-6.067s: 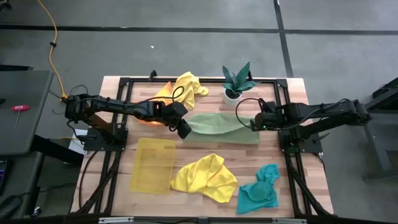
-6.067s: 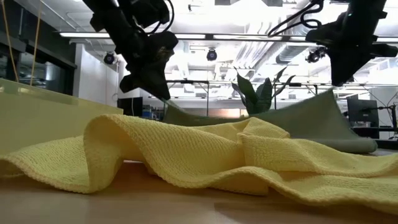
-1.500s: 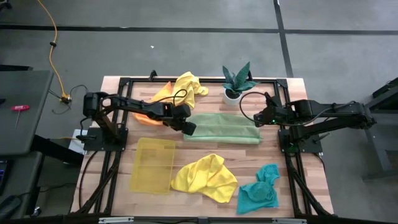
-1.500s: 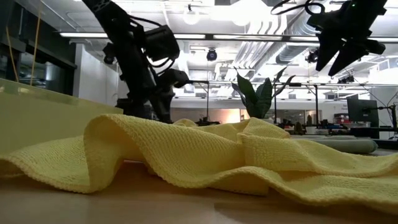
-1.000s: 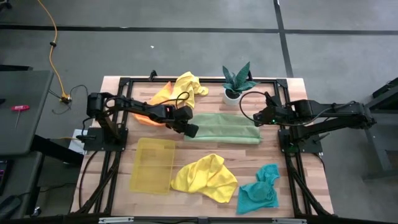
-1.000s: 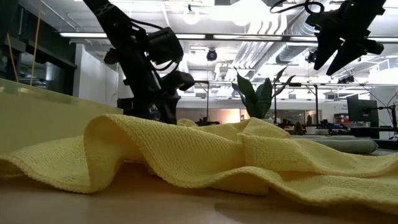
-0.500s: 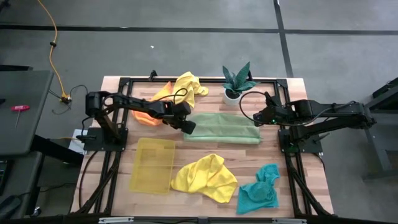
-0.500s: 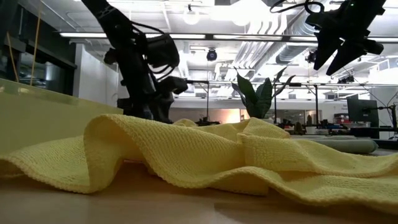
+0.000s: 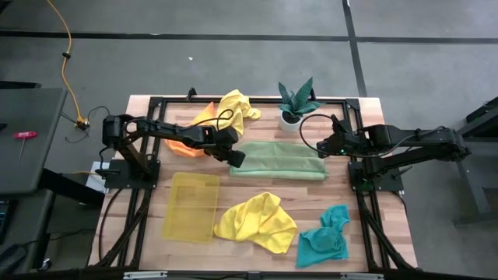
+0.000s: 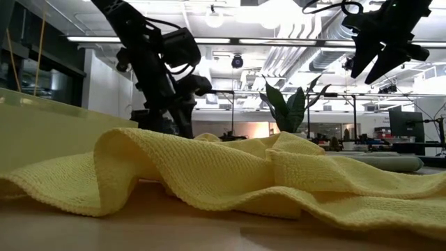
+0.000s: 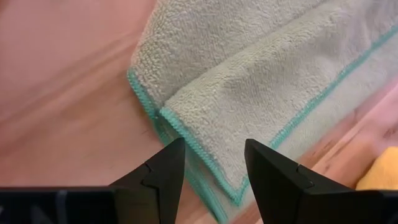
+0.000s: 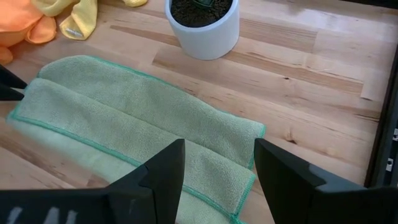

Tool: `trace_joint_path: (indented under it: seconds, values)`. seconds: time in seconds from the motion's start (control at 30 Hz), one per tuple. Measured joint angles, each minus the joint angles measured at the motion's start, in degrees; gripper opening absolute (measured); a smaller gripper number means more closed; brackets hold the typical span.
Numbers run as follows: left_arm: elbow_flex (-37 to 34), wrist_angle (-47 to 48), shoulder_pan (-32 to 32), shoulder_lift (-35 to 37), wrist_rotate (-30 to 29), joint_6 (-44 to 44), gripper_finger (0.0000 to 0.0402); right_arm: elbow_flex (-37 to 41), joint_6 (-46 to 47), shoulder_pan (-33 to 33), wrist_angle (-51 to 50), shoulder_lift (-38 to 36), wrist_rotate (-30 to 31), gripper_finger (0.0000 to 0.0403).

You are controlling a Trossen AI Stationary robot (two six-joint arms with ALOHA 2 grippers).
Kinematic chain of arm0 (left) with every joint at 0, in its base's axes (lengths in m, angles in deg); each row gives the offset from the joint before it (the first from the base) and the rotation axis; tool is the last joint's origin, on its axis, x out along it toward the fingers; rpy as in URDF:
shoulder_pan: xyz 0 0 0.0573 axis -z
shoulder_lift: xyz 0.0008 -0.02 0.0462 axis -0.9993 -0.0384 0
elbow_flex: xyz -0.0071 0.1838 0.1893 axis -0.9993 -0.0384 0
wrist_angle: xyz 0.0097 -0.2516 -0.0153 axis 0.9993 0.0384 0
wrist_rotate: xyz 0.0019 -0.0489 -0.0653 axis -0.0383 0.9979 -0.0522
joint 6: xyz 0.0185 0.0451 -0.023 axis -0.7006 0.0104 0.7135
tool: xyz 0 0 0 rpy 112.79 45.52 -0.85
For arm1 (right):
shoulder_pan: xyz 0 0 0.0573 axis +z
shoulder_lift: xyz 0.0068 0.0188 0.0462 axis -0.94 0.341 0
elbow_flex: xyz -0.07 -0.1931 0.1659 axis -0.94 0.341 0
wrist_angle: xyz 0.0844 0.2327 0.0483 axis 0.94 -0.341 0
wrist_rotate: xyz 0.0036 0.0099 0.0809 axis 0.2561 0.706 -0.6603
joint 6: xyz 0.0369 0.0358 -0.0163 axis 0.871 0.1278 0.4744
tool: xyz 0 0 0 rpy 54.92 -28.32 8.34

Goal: Fold microfiber towels
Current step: Fold the green microfiber cloth

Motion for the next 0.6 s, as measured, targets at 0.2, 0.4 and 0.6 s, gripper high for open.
trace_joint_path:
  seconds: [0.2,0.4,0.6]
  values:
    - [0.0,2.29,1.0,-0.36,-0.62,0.67,0.0158,0.0,0.02,0.0,0.6,0.01,0.0,0.0186]
    - [-0.07,0.56,2.29,-0.66,-0.57,2.02,0.0158,0.0,0.0,-0.02,0.82,-0.01,0.0,0.0186]
    - [-0.07,-2.24,3.11,-0.66,0.26,3.5,0.0158,0.0,0.0,-0.02,1.44,0.01,0.0,0.0186]
